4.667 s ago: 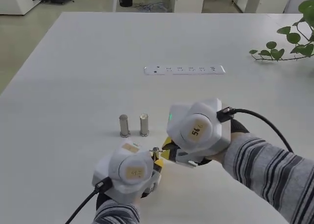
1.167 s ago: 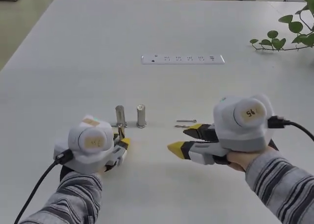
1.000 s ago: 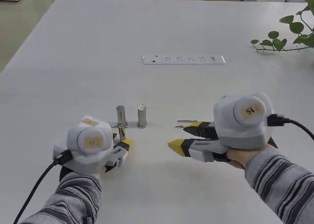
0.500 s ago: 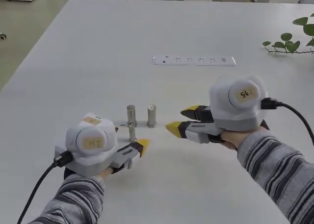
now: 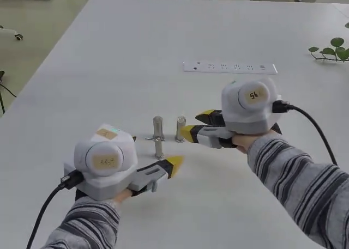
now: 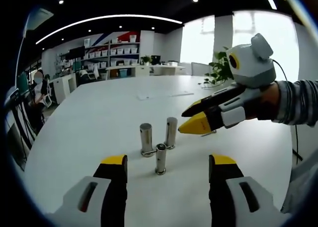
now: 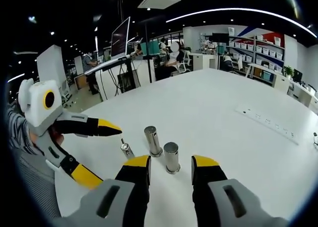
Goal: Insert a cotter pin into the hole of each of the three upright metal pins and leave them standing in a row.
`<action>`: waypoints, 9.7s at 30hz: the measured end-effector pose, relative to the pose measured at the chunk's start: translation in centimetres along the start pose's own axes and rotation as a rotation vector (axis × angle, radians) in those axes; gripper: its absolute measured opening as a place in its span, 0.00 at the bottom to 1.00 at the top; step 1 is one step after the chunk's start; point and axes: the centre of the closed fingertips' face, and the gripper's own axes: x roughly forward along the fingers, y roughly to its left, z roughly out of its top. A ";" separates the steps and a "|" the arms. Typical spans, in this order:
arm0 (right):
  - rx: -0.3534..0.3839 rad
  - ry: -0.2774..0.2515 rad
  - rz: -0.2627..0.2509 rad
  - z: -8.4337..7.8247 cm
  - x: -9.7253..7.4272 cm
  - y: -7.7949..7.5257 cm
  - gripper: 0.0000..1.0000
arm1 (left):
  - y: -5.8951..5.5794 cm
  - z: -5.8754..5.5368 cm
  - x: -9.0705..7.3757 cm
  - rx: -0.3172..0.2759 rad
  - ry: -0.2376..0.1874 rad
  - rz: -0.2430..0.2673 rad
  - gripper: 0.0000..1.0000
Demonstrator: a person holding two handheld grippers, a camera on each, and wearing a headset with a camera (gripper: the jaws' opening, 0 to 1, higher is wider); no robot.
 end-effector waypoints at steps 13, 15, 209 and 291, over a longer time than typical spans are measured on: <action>0.049 0.005 -0.017 -0.8 2.4 0.2 0.21 | 0.1 -0.2 -0.7 0.002 0.008 0.004 0.74; 0.052 0.004 -0.013 -0.9 2.6 0.0 0.20 | 0.1 -0.2 -0.8 -0.002 0.005 0.001 0.74; -0.413 0.512 0.088 -9.7 -7.4 -5.4 0.00 | -4.3 -1.5 -5.1 0.038 0.061 -0.113 0.91; -0.801 0.199 0.310 -6.1 -11.6 11.2 0.00 | -11.7 -1.0 -6.3 -0.167 0.084 -0.402 0.00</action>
